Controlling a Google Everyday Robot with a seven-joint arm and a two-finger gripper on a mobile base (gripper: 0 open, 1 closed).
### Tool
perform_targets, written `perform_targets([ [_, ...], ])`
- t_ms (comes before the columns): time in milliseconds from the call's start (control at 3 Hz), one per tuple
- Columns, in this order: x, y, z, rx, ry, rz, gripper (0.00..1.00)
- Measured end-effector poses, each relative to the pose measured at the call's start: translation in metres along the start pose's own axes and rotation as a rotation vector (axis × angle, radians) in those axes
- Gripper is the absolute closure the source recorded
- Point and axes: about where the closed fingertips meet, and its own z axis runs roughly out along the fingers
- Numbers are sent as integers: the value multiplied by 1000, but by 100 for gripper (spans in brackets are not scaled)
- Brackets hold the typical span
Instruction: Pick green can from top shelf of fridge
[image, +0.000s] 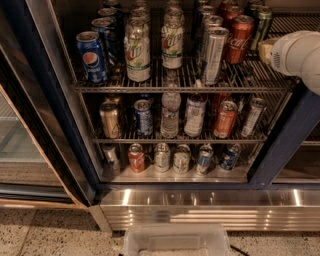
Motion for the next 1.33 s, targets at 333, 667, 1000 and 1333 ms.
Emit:
perform_targets([
  [333, 0, 0, 0, 0, 0, 0, 68],
  [667, 0, 0, 0, 0, 0, 0, 74],
  [1000, 0, 0, 0, 0, 0, 0, 79],
  [1333, -1, 0, 0, 1, -3, -2, 77],
])
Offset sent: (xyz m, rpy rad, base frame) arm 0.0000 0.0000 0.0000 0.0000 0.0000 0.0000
